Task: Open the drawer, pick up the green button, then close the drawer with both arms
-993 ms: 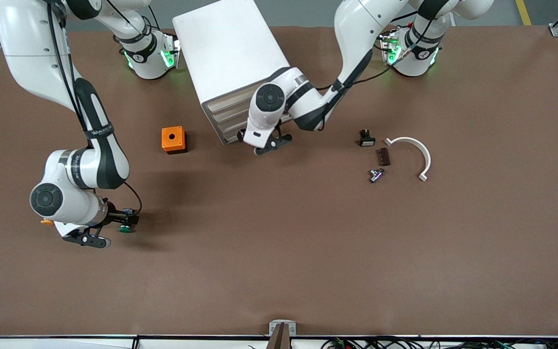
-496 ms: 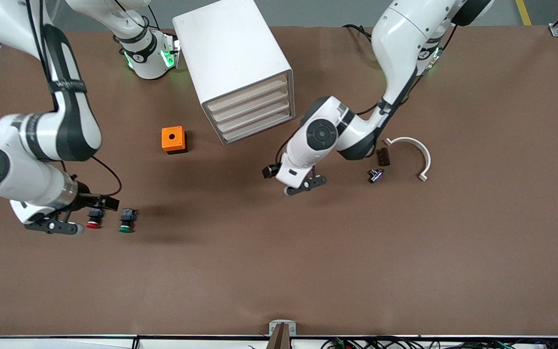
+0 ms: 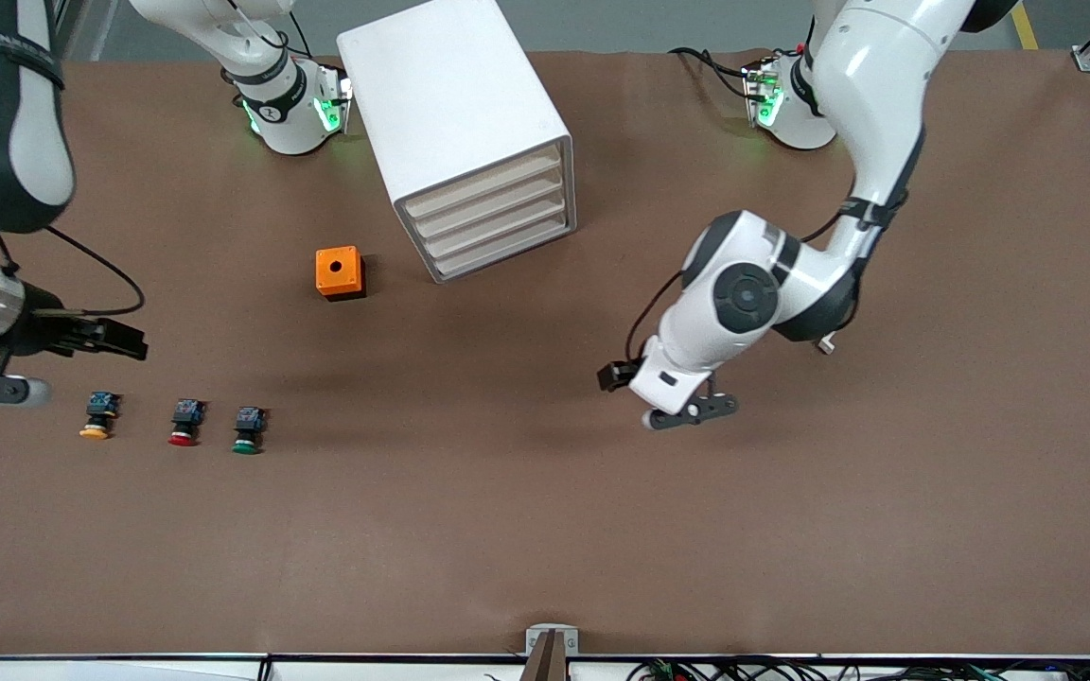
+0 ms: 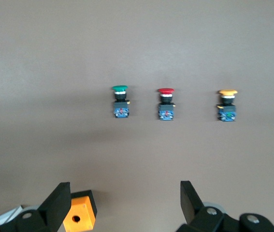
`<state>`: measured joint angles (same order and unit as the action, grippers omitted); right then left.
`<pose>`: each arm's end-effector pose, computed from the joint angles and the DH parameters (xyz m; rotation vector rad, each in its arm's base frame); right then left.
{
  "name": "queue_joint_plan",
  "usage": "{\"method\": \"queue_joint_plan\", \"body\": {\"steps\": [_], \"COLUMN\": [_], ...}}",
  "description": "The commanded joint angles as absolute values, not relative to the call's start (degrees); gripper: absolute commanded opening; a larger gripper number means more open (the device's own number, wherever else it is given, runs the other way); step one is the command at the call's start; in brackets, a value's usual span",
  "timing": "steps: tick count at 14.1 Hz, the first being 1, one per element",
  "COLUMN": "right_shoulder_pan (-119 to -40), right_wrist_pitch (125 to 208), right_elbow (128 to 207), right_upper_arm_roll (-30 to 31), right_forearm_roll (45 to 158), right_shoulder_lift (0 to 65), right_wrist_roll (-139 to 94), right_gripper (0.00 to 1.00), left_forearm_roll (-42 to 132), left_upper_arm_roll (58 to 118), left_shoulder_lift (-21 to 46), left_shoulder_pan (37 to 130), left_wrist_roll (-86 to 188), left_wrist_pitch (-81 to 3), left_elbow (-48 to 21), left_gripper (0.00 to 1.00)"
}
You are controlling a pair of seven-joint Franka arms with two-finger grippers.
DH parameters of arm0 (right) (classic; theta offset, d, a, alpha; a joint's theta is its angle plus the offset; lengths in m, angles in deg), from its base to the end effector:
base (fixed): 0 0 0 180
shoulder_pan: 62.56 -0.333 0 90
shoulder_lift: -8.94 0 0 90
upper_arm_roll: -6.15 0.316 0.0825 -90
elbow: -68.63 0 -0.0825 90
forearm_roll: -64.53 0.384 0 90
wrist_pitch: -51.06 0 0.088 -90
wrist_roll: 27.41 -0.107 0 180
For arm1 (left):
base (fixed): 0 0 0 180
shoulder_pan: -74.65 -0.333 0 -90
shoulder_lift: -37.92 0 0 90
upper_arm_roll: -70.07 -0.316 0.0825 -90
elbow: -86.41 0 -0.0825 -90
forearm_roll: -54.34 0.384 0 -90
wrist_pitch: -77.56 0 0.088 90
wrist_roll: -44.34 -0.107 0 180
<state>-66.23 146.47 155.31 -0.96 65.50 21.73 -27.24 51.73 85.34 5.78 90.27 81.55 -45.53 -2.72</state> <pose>0.6220 -0.0284 0.5291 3.1299 -0.0895 -0.1088 0.6140 -0.3371 0.3353 2.9532 0.2620 -0.0874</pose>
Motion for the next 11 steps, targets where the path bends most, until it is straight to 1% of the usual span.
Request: {"method": "queue_joint_plan", "body": {"steps": [1,4,8,11], "right_shoulder_pan": [-65.0,-64.9,-64.9,-64.6], "right_wrist_pitch": [142.0,141.0,140.4,139.0], "right_elbow": [150.2,149.0,147.3,146.6], "right_upper_arm_roll": [-0.3,-0.5,-0.5,-0.5], "right_forearm_roll": [65.1,65.0,65.0,65.2], "right_shoulder_lift": [22.2,22.2,22.1,22.1], "right_wrist_roll": [-26.2,-26.5,-26.2,-26.0], "right_gripper": [1.00,1.00,1.00,1.00], "left_forearm_roll": [52.7,52.6,52.7,54.7], "left_upper_arm_roll": [85.3,84.0,79.7,77.8], "left_shoulder_lift": [12.3,19.0,27.9,32.9], "left_shoulder_pan": [85.1,80.0,77.9,76.2], "left_wrist_roll": [73.4,58.4,52.4,48.9], "left_wrist_pitch": [-38.4,-32.2,-21.0,-17.1], "left_elbow": [-3.9,-4.3,-4.8,-5.5], "left_gripper": [1.00,1.00,1.00,1.00]}}
